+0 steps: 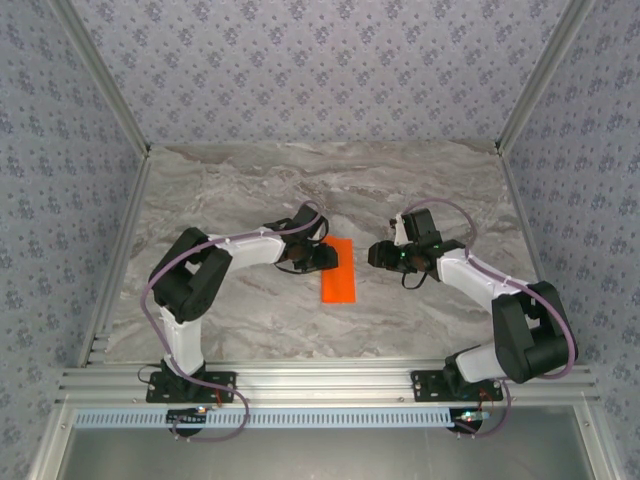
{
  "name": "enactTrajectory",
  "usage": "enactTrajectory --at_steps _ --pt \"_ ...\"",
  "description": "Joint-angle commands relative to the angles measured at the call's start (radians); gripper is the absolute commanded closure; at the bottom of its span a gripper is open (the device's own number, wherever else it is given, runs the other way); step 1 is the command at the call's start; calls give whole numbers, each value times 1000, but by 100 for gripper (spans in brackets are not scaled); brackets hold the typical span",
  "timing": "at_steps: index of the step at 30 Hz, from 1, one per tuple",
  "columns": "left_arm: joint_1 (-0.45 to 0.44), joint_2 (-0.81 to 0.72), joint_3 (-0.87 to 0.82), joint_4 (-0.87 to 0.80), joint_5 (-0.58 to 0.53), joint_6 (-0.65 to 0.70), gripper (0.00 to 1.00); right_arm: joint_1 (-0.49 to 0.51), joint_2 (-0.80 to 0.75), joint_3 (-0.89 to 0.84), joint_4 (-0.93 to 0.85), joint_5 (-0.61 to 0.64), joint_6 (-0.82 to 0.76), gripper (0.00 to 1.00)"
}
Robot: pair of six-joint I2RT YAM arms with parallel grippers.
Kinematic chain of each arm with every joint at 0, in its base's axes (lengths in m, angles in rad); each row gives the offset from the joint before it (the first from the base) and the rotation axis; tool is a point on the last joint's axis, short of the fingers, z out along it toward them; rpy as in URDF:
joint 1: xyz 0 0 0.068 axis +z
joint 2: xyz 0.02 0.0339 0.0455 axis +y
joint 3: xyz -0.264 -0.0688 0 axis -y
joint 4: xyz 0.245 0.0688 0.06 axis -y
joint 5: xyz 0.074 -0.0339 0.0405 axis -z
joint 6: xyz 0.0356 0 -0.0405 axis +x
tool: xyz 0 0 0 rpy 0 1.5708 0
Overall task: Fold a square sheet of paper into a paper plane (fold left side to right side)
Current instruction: First fold in half a square sheet of paper at the center of the table.
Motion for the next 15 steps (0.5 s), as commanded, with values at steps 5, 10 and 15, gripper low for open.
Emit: enactTrajectory --at_steps 5,10,15 --pt "-1 83 -5 -44 -58 20 56 -2 -9 -7 -10 -8 -17 51" --pt "0 87 -3 -46 -59 21 56 -1 -10 -9 -10 -10 -18 51" --pt "-1 86 -3 -46 -60 18 56 1 -6 -8 -5 -19 -14 51"
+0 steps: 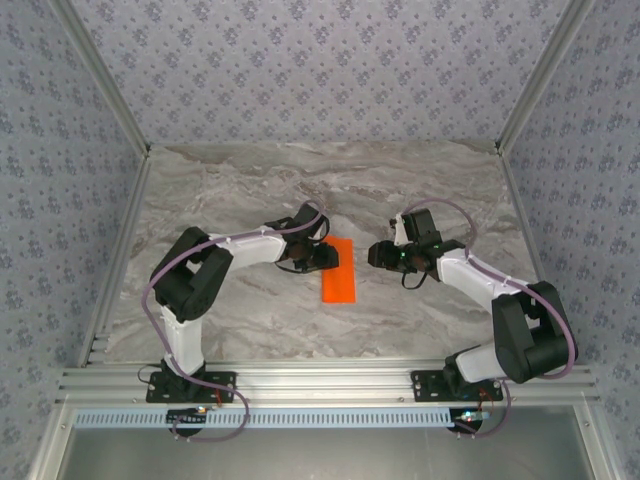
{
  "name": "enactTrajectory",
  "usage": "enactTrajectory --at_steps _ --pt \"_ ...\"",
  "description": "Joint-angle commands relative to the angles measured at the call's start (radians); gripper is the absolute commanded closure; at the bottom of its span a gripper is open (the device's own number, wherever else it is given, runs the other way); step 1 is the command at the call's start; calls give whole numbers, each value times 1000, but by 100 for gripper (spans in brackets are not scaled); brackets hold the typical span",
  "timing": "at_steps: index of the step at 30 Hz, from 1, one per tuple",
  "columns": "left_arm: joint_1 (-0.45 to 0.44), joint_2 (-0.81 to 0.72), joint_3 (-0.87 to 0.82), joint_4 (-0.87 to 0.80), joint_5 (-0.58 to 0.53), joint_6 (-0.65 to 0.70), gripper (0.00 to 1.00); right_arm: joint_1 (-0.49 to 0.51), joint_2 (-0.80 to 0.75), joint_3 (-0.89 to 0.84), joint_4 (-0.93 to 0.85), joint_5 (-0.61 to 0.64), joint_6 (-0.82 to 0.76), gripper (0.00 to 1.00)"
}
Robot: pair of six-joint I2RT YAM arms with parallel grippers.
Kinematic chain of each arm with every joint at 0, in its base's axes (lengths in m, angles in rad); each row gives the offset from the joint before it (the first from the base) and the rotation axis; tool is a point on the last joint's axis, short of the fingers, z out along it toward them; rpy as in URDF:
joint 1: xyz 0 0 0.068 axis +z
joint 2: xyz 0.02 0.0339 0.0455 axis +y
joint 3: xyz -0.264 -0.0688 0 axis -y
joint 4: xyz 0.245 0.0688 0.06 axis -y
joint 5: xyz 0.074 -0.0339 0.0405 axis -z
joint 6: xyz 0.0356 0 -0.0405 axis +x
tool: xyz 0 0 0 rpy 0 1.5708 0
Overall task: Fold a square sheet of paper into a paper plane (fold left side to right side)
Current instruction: First fold in half a square sheet of paper at the center of the table, then hold the square sheet of paper at the center of the table.
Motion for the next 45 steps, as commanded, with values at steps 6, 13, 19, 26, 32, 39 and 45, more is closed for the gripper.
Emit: enactTrajectory --at_steps 6,13,19,26,32,39,45 --pt "0 78 -22 -27 -61 10 56 12 5 -9 3 -25 -10 51" --pt "-1 78 -27 -23 -64 3 56 30 23 -17 50 -67 14 51" --pt "-1 81 -28 -24 -62 -3 56 62 78 -23 125 -132 66 55" --pt "-2 88 -36 -19 -63 -28 56 75 102 -21 134 -129 74 55" --pt "-1 90 -38 -20 -66 -38 56 78 105 -19 133 -128 73 55" --pt "-2 90 -42 -16 -68 -47 56 83 111 -18 134 -128 76 55" --pt "-2 91 -42 -19 -71 -45 56 87 123 -13 137 -137 75 56"
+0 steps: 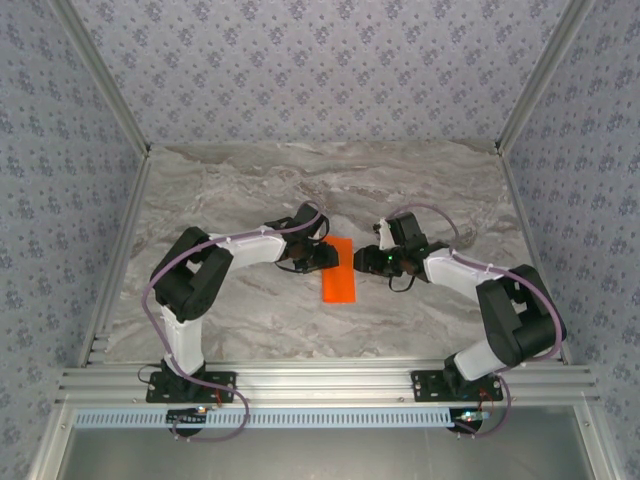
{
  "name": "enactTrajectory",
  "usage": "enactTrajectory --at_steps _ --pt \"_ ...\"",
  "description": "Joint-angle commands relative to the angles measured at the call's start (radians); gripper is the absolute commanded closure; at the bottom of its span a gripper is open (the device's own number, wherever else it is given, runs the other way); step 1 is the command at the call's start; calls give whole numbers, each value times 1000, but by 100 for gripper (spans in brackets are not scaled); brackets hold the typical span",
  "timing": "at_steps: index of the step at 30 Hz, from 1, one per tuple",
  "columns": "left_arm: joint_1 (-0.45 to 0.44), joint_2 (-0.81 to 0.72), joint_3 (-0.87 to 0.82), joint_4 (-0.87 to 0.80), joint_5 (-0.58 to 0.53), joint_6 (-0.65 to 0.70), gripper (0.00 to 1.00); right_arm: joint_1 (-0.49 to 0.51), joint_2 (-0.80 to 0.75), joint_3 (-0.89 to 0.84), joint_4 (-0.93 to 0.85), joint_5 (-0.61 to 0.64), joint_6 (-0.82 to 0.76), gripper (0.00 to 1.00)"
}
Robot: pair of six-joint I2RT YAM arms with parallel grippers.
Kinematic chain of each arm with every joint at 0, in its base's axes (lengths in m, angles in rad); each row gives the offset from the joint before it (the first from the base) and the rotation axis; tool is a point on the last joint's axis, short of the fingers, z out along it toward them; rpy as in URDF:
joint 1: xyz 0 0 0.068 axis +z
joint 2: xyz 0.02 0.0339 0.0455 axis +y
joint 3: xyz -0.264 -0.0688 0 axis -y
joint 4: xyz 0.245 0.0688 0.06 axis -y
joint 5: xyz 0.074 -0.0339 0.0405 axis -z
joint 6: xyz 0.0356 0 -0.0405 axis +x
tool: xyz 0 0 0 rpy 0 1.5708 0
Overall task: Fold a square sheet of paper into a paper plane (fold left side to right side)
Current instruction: Hold the square sheet of paper at the center of the table.
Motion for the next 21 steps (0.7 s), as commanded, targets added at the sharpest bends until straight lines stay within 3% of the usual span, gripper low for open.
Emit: enactTrajectory --at_steps 1,13,21 --pt "-1 90 -41 -20 -71 -7 56 9 24 0 6 -30 16 56" --pt "-1 91 -37 -25 -71 -2 56 39 139 41 63 -82 40 81" --pt "-2 87 -38 -30 -73 0 56 45 199 61 25 -61 34 82"
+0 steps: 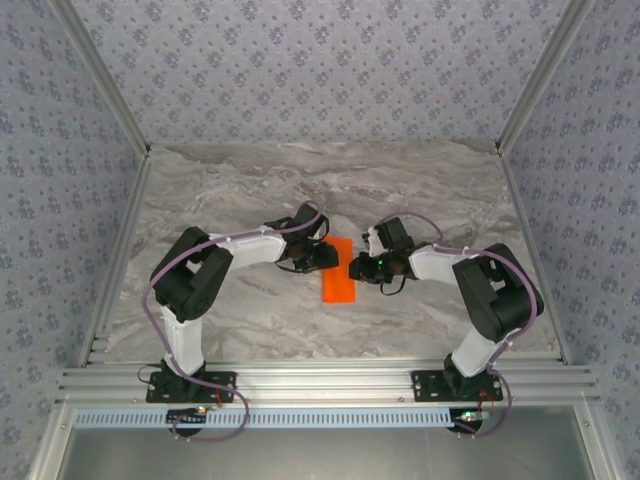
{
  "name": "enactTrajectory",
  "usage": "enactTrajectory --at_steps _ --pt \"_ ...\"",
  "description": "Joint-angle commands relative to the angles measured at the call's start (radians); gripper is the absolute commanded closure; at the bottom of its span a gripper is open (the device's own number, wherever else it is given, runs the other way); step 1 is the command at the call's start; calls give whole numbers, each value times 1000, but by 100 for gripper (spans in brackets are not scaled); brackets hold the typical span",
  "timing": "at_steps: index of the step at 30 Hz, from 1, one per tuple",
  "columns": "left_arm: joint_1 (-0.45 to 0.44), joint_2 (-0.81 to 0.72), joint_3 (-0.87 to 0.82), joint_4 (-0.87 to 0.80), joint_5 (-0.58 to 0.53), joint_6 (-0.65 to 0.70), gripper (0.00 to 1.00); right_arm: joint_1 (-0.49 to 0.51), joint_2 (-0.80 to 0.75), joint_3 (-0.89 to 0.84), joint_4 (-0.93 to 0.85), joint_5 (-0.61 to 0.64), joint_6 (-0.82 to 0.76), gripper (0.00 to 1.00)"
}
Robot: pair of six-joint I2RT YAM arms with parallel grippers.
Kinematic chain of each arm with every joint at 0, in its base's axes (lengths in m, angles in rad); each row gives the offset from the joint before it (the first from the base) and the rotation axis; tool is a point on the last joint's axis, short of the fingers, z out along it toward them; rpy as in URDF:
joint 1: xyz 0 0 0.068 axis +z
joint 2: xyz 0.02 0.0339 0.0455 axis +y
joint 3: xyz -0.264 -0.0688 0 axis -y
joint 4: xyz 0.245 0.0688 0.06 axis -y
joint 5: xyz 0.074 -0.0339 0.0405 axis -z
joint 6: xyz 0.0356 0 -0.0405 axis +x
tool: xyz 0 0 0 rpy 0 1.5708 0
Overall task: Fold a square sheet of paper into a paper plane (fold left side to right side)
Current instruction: Hold the square sheet of paper at the center of the table, then first fold the square sheet of paper in half at the center of the table.
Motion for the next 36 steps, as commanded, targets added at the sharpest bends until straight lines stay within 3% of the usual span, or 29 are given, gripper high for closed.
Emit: enactTrajectory --at_steps 1,5,12,16,19,23,27,32,36 --pt "-1 83 -38 -29 -72 -1 56 6 31 34 -42 10 0 82" --pt "-1 46 -29 -42 -80 20 55 7 55 44 -101 36 -10 83" --pt "27 -102 -4 -95 -108 80 42 8 98 48 -170 78 -22 83" --pt "31 -186 -9 -110 -134 99 40 9 108 45 -182 97 -20 83" --pt "30 -219 -45 -47 -79 95 45 11 113 48 -188 101 -25 84" --pt "21 -181 -83 127 107 56 60 12 114 52 -195 104 -26 84" --pt "-2 -100 -66 216 206 25 65 14 114 57 -201 108 -28 84" --pt "-11 -33 -44 212 199 22 65 18 115 67 -215 118 -34 84" --pt "-11 -5 -36 111 110 53 66 20 116 75 -235 129 -45 84"
